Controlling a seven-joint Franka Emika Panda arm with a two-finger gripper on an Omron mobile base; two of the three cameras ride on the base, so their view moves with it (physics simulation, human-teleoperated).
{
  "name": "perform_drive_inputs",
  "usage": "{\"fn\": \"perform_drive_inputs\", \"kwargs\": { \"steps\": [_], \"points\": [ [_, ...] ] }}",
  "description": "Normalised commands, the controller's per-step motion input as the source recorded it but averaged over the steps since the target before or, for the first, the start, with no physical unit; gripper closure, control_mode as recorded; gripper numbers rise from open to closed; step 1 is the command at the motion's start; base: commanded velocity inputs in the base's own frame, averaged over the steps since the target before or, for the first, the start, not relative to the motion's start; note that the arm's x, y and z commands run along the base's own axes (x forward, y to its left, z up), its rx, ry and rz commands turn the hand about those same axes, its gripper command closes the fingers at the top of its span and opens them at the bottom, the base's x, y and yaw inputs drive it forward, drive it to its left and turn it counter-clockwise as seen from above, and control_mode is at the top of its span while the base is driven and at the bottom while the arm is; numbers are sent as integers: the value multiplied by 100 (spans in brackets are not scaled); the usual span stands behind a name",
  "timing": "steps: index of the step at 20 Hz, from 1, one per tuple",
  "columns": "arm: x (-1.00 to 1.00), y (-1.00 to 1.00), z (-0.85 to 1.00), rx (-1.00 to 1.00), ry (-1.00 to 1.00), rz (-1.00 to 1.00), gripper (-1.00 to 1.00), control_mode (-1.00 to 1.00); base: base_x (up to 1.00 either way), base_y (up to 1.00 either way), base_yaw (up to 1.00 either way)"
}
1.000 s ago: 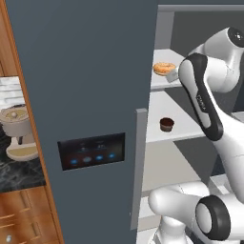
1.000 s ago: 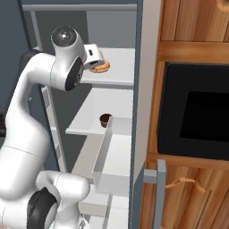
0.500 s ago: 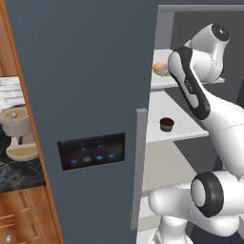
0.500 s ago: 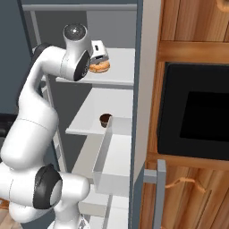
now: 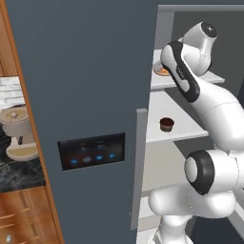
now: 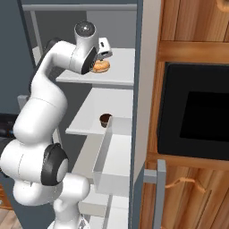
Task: Take the donut and cupcake from the fridge and place them on the empty tray on the dining counter.
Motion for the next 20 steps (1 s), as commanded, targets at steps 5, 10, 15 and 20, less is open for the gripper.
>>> {"fn": "perform_drive_inputs", "kwargs": {
  "steps": [5,10,15,20],
  "points": [
    [20,4,-16,-3,0,1,-100,-100,0,0,0],
    [6,10,-14,-4,0,0,-100,-100,0,0,0],
    [7,10,-14,-4,0,0,-100,-100,0,0,0],
    [19,1,-7,0,6,1,-100,-100,0,0,0]
  ]
}}
